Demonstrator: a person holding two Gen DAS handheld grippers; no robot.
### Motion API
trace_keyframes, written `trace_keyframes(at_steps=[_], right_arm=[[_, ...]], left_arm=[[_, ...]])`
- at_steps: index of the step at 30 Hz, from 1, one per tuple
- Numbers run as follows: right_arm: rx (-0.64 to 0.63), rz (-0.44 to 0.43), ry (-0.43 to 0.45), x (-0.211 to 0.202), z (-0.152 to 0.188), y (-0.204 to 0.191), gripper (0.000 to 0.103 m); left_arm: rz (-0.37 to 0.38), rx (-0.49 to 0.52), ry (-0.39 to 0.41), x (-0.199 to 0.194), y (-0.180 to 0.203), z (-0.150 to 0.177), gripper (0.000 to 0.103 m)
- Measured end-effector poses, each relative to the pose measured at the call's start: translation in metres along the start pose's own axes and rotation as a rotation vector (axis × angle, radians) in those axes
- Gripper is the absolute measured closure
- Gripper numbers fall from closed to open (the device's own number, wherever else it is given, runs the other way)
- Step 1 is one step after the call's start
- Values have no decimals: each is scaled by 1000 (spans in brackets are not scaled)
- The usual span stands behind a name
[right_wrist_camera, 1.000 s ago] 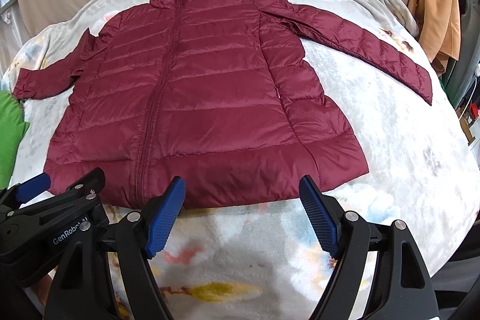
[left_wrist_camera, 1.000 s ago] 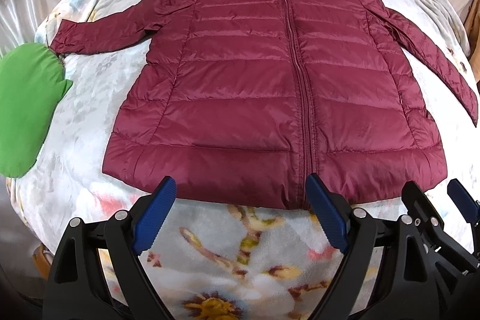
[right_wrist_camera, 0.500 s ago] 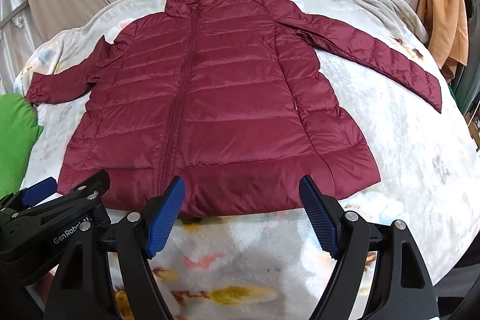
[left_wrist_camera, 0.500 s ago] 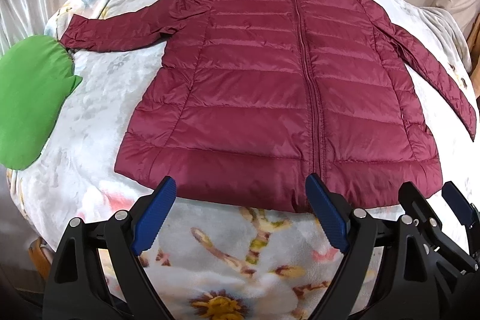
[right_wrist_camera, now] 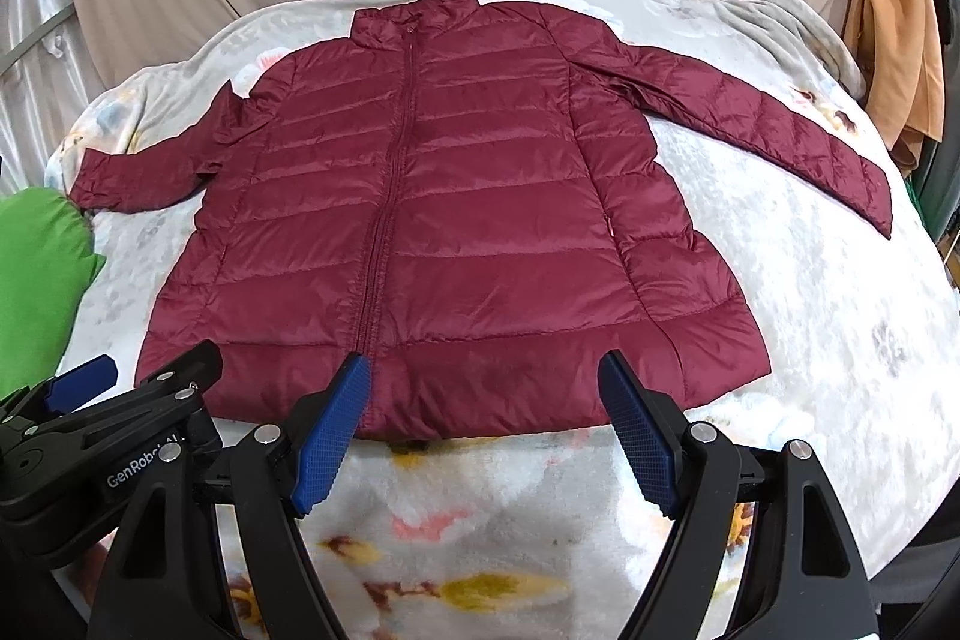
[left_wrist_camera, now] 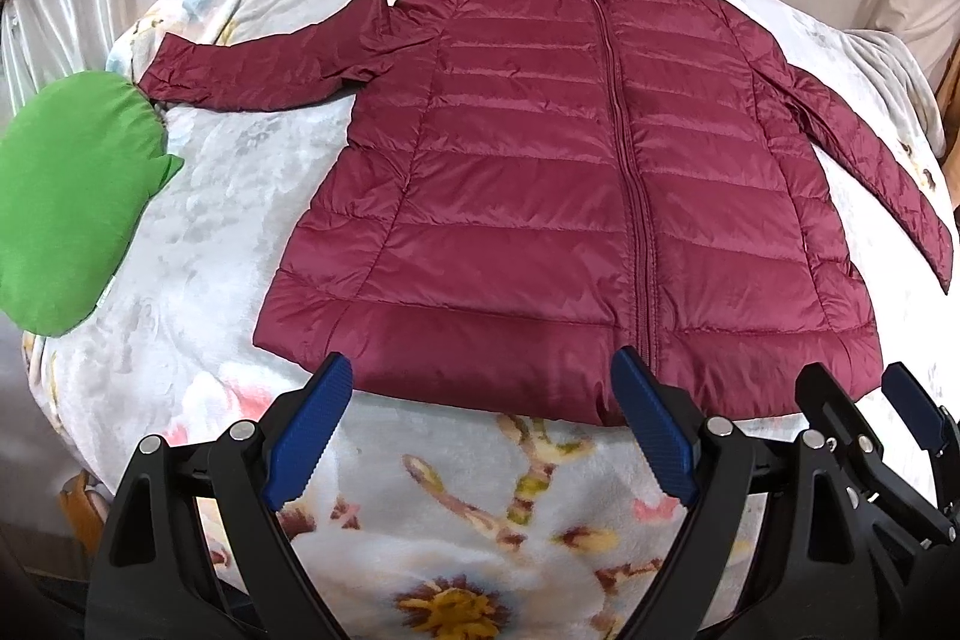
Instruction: Fold large clothes
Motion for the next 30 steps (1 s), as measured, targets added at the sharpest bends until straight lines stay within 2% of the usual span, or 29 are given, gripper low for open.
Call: trace_keyframes(at_steps=[30], right_arm=[[4,2,7,-3,1,2,25]], left_arm=[[-7,-2,3,-3,1,1,18]])
Point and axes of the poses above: each gripper's, at about its wrist camera, not at the fingertips, and x roughly the way its jaws point, y to its right, z to its underside, the point moved 4 cm from there along x, roughly the way its jaws point, and after that the axes turned 10 degrees about z, right-handed, at the moved point
